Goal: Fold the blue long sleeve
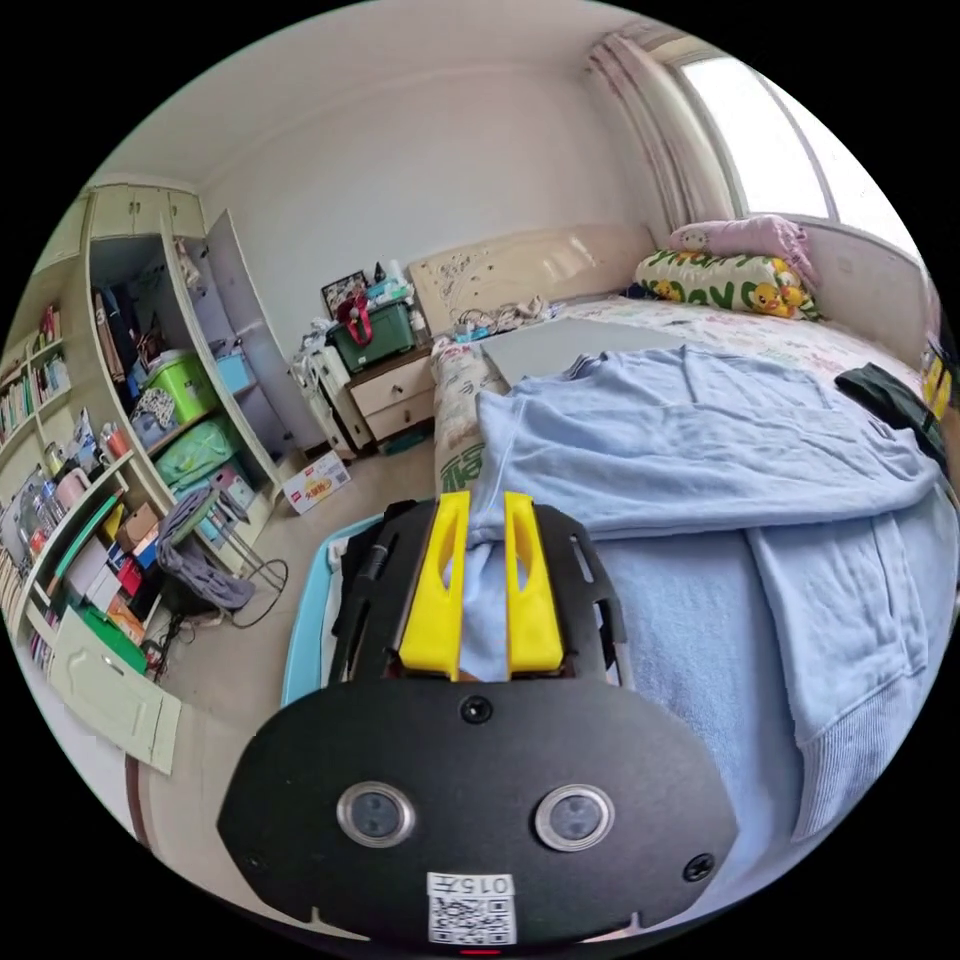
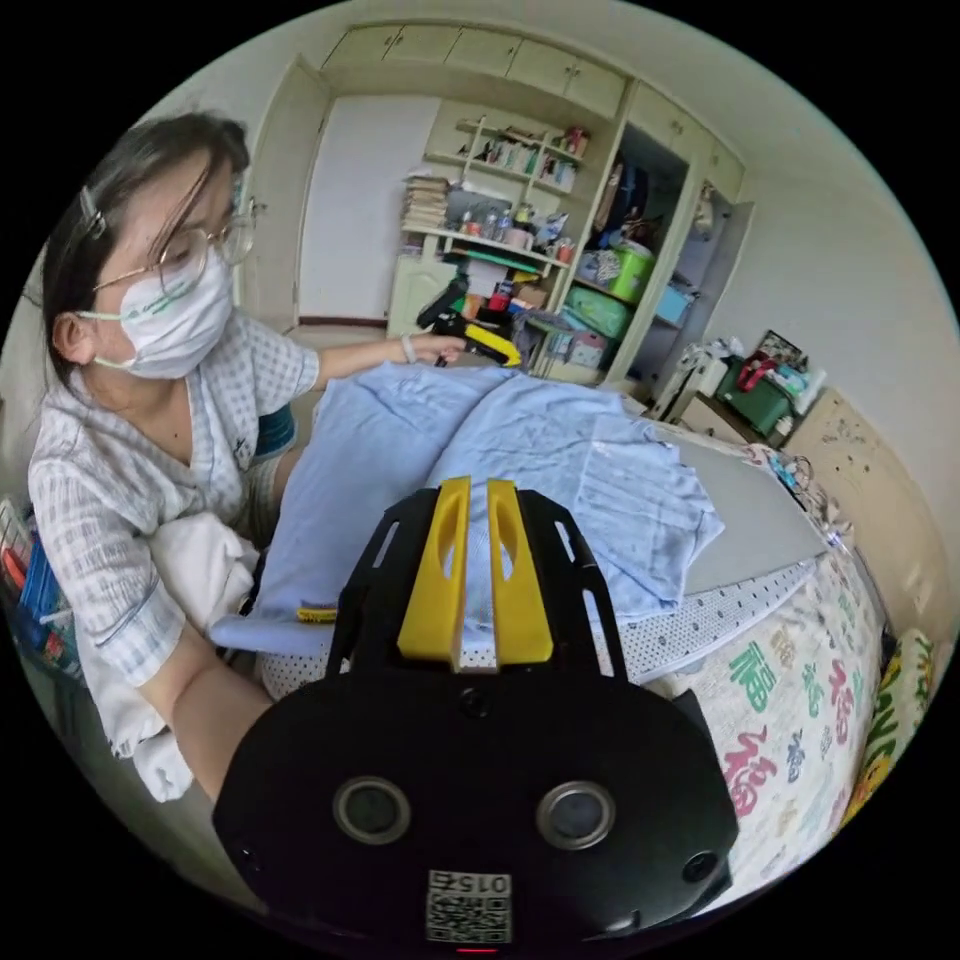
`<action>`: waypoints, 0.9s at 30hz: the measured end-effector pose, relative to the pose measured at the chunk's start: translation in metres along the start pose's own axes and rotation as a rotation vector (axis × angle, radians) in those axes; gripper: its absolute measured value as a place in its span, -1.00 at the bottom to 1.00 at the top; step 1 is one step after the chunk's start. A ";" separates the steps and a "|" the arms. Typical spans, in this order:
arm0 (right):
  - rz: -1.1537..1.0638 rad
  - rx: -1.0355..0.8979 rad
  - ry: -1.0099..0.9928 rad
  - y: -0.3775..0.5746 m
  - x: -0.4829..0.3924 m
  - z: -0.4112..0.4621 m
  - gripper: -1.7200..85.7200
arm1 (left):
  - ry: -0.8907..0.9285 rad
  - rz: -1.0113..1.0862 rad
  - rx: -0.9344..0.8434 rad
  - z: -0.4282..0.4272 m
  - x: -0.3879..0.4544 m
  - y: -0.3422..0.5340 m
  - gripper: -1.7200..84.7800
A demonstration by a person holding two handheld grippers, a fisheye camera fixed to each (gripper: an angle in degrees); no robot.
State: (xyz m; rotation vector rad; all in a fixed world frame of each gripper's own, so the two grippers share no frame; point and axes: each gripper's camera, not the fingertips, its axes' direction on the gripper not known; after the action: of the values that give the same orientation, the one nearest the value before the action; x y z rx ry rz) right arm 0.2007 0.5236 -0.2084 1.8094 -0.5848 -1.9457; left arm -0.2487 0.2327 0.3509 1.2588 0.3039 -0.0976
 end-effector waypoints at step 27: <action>0.361 -0.217 0.000 -0.271 0.141 0.298 -0.78 | 0.167 0.130 -0.276 0.077 -0.052 0.012 -0.73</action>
State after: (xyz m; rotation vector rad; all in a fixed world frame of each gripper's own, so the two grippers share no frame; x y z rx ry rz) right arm -0.1109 0.6735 -0.4583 1.4572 -0.6241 -1.6933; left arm -0.2825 0.1590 0.3970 1.0109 0.3659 0.1573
